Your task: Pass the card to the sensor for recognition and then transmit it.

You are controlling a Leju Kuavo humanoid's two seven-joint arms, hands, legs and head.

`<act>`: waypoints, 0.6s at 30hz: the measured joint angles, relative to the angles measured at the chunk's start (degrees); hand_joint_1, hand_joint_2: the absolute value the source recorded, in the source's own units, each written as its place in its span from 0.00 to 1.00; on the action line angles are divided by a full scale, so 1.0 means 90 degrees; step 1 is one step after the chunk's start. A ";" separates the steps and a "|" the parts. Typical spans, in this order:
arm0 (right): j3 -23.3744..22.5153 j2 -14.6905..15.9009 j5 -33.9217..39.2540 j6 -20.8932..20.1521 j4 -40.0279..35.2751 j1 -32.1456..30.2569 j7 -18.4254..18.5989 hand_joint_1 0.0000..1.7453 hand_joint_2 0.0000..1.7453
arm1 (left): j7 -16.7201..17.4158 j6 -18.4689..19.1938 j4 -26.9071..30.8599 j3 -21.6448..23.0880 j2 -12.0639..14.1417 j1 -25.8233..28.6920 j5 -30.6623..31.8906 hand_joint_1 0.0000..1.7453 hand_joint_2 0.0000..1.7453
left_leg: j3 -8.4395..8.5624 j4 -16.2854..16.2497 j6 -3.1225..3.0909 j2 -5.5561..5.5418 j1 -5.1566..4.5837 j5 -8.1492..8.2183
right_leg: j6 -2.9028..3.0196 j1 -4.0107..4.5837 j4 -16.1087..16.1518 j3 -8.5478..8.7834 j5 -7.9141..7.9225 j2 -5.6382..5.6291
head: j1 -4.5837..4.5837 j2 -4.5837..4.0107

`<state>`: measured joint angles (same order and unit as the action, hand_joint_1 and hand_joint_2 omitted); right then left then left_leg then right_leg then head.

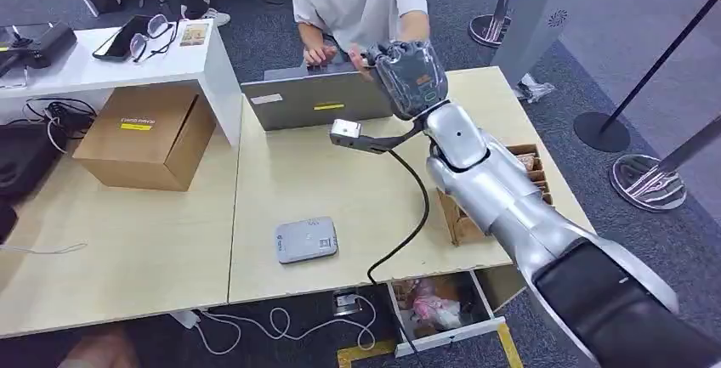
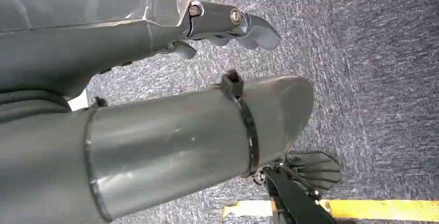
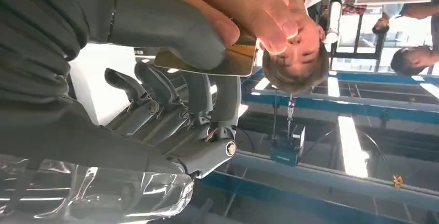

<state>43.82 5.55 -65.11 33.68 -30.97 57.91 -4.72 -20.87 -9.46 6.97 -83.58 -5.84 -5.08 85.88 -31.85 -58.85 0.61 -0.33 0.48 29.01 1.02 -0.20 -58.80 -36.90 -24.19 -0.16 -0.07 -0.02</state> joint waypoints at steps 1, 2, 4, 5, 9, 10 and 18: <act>0.0000 0.0000 0.0000 -0.0005 0.0012 0.0000 -0.0005 0.00 1.00 | 0.0000 -0.0005 0.0000 0.0000 0.0000 0.0000 0.0000 0.00 0.00 | 0.0000 0.0000 0.0000 0.0000 0.0000 0.0000 | 0.0000 0.0000 0.0000 0.0000 0.0000 0.0000 | 0.0000 0.0000; 0.0002 -0.0002 -0.0002 -0.0015 0.0022 0.0000 -0.0010 0.00 1.00 | 0.0000 -0.0010 0.0000 0.0000 -0.0007 -0.0001 0.0000 0.00 0.00 | 0.0000 0.0000 0.0000 0.0000 0.0000 0.0000 | 0.0000 0.0000 0.0000 0.0000 0.0000 0.0000 | 0.0000 0.0000; 0.0005 -0.0002 0.0000 -0.0027 0.0034 0.0005 -0.0012 0.00 1.00 | 0.0000 -0.0012 0.0000 0.0000 -0.0019 -0.0001 0.0000 0.00 0.00 | -0.0001 0.0000 0.0000 0.0000 0.0000 0.0000 | 0.0000 0.0000 0.0000 0.0000 0.0000 0.0000 | 0.0000 0.0000; 0.0005 -0.0002 0.0000 -0.0032 0.0041 0.0005 -0.0017 0.00 1.00 | 0.0000 -0.0012 0.0000 0.0000 -0.0024 -0.0001 0.0000 0.00 0.00 | -0.0001 0.0000 0.0000 0.0000 0.0000 0.0000 | 0.0000 0.0000 0.0000 0.0000 0.0000 0.0000 | 0.0000 0.0000; 0.0010 -0.0010 -0.0012 -0.0063 0.0041 0.0005 -0.0017 0.00 1.00 | 0.0000 -0.0034 0.0000 0.0000 -0.0032 -0.0001 0.0000 0.00 0.00 | -0.0002 0.0000 0.0000 0.0000 0.0000 0.0000 | 0.0000 0.0000 0.0000 0.0000 0.0000 0.0000 | 0.0000 0.0000; 0.0010 -0.0012 -0.0012 -0.0068 0.0041 0.0005 -0.0017 0.00 1.00 | 0.0000 -0.0041 0.0000 0.0000 -0.0032 -0.0001 0.0000 0.00 0.00 | -0.0002 0.0000 0.0000 0.0000 0.0000 0.0000 | 0.0000 0.0000 0.0000 0.0000 0.0000 0.0001 | 0.0000 0.0000; 0.0010 -0.0097 0.0032 -0.0066 0.0039 0.0005 -0.0080 0.00 0.00 | 0.0029 -0.0078 0.0000 0.0000 -0.0046 -0.0001 -0.0002 0.00 0.00 | 0.0000 0.0000 0.0000 0.0000 0.0000 0.0000 | 0.0000 0.0000 0.0000 0.0000 0.0000 0.0000 | 0.0000 0.0000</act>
<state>43.91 4.68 -64.83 33.09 -30.62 57.96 -5.44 -20.61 -10.16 6.97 -83.58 -6.25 -5.10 85.85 -31.84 -58.85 0.61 -0.33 0.48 29.01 1.02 -0.20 -58.80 -36.90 -24.19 -0.16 -0.07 -0.02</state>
